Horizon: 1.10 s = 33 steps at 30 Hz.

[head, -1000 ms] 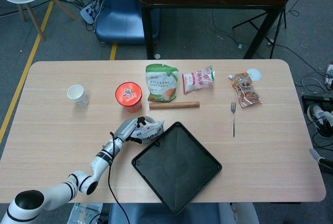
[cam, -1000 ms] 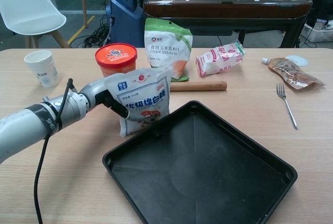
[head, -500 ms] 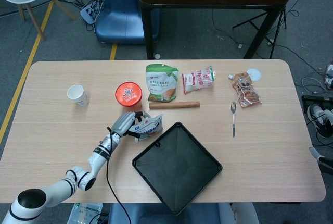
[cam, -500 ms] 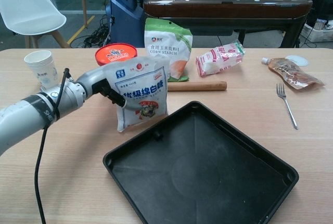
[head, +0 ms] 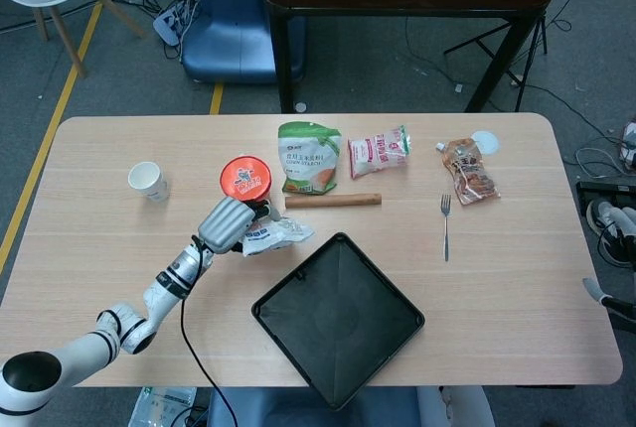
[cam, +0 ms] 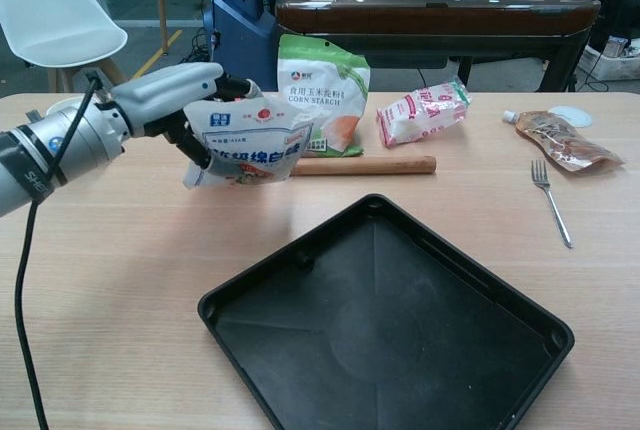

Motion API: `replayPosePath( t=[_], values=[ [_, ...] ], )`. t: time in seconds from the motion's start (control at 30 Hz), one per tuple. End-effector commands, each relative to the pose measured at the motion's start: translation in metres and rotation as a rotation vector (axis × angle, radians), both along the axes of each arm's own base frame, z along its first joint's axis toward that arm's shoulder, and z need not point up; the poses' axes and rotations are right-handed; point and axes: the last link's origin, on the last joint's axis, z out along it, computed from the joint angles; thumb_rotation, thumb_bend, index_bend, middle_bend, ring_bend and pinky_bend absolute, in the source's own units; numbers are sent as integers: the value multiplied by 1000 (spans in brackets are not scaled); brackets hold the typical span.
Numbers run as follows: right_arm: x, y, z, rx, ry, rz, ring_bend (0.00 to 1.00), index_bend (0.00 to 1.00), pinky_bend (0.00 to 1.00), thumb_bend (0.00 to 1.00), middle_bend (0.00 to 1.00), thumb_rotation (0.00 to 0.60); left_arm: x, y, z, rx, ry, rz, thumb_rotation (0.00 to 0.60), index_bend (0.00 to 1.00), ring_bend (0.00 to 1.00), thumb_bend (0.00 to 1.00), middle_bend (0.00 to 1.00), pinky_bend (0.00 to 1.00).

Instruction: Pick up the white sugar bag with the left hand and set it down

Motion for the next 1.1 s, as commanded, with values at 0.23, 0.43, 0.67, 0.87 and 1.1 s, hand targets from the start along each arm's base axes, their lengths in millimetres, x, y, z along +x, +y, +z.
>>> replayPosePath(
  t=[0.23, 0.43, 0.67, 0.87, 1.1],
  values=[
    [0, 3, 1, -7, -4, 6, 35, 75, 66, 113, 148, 600, 22, -41, 6, 188, 169, -222, 600, 583, 585, 168, 619, 746],
    [0, 6, 1, -11, -7, 9, 35, 75, 66, 113, 148, 600, 30, -60, 1, 327, 324, -366, 600, 591, 605, 169, 636, 748],
    [0, 9, 0, -15, -10, 9, 35, 75, 66, 113, 148, 600, 29, -75, -7, 432, 507, -460, 600, 592, 611, 169, 641, 753],
    [0, 10, 0, -15, -12, 6, 35, 75, 65, 113, 153, 600, 25, -85, -16, 500, 631, -475, 600, 581, 616, 179, 641, 757],
    [0, 11, 1, -20, -10, 3, 35, 75, 66, 113, 155, 600, 24, -91, -21, 599, 728, -483, 600, 577, 624, 191, 641, 761]
  ],
)
